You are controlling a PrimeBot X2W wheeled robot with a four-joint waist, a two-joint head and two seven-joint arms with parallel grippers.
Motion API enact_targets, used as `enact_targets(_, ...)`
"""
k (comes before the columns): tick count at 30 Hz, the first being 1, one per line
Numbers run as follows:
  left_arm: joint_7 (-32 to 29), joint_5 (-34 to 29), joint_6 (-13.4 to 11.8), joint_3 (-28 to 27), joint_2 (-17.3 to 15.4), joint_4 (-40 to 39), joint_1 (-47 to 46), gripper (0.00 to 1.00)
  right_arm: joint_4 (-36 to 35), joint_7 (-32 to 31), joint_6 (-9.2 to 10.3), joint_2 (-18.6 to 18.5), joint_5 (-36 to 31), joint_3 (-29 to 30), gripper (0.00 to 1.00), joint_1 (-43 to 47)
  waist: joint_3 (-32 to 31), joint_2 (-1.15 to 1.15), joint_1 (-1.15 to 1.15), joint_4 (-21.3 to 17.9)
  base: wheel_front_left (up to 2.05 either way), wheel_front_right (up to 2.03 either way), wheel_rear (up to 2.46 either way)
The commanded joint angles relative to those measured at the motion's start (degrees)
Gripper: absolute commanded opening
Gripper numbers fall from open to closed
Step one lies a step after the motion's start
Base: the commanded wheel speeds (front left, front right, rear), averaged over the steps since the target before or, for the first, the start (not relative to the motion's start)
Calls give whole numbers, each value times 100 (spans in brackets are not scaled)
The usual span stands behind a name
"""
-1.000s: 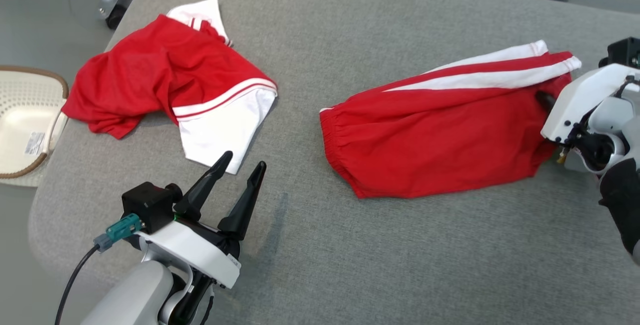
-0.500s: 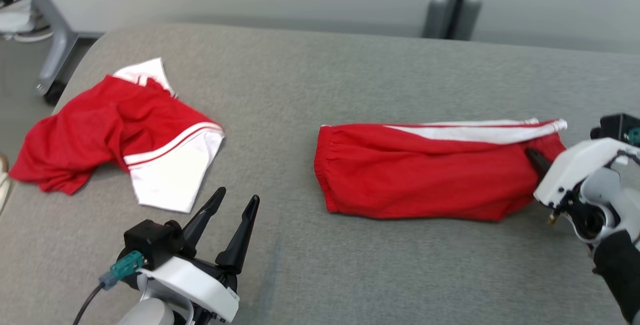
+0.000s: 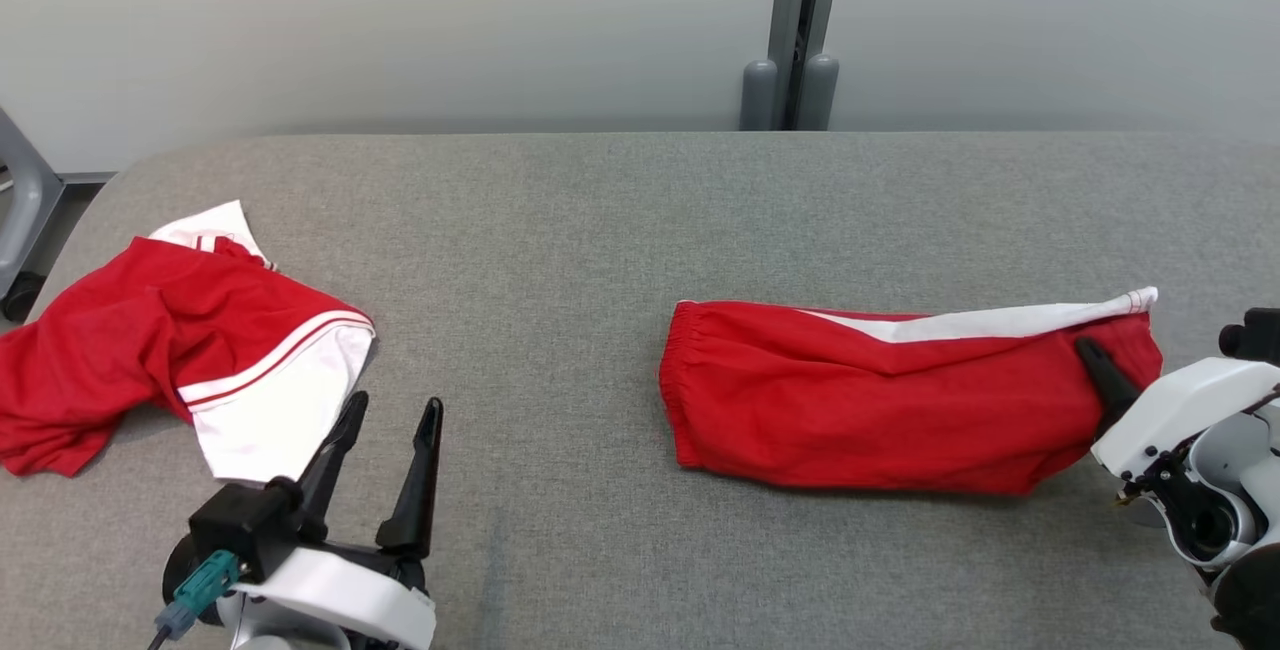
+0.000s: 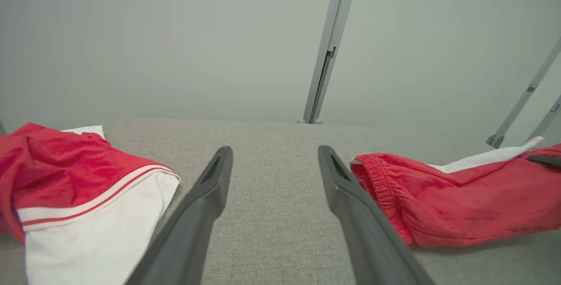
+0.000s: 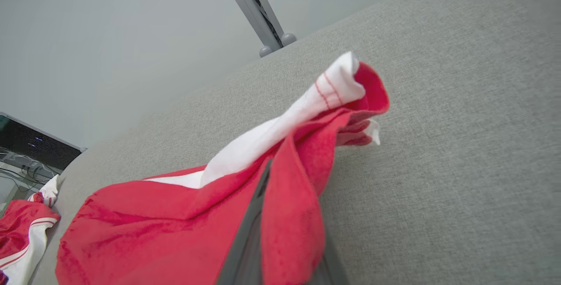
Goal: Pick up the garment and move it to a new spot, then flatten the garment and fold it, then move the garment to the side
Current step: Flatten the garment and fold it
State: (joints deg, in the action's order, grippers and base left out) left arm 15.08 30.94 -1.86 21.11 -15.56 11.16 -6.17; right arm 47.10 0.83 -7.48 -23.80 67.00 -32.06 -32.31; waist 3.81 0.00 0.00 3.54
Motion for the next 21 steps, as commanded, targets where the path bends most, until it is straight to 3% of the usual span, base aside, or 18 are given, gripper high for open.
enact_targets(1,10,-93,50,-144,54,25,102,100,-66,80,-3,-63,41,-26,0,94,-23,0,0,-8,0,0,0)
enact_targets(9,10,-400,424,-581,426,206,240,100,-291,236,-3,-203,-56,-291,0,-27,-62,0,0,57,0,0,0)
enact_targets(21,10,-648,740,-799,777,541,226,100,-386,-192,-3,366,-264,-829,0,-534,-135,0,0,354,0,0,0)
